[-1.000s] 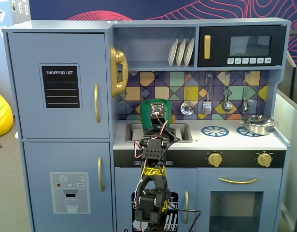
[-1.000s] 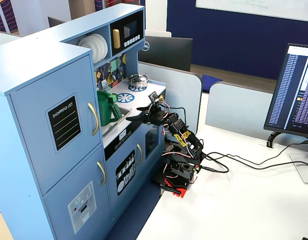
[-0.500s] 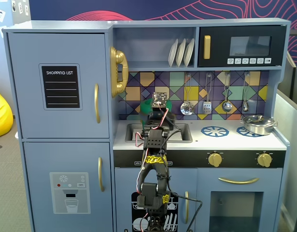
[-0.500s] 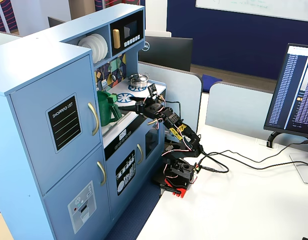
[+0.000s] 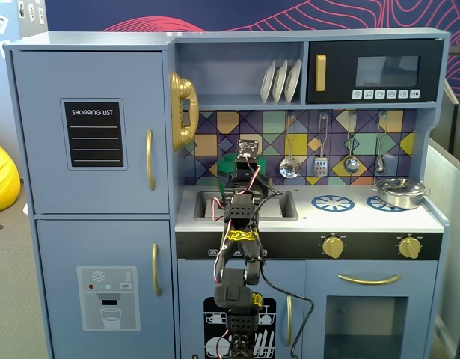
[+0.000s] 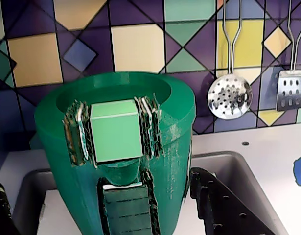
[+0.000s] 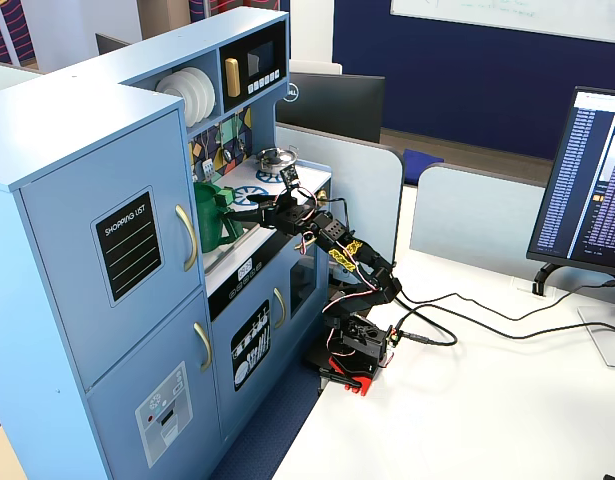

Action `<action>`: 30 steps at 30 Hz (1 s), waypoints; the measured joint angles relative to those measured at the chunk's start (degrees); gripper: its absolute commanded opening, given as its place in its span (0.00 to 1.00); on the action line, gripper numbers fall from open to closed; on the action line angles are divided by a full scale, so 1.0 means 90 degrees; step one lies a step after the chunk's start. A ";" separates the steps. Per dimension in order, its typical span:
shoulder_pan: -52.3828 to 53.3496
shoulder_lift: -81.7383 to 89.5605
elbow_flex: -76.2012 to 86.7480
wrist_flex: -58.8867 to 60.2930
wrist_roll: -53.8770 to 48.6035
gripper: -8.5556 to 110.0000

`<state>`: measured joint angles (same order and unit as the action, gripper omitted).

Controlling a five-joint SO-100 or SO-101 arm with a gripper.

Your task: Take off the lid from the green recipient and place it on the counter

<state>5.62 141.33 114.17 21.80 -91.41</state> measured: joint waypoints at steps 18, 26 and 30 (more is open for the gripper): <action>0.0000 -0.1436 -0.1250 -0.0010 -0.0605 0.42; 0.0000 -0.1895 -0.1641 -0.0010 -0.0703 0.42; 0.0000 -0.2119 -0.1855 -0.0068 -0.0703 0.42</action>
<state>5.62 122.26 97.47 21.18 -97.73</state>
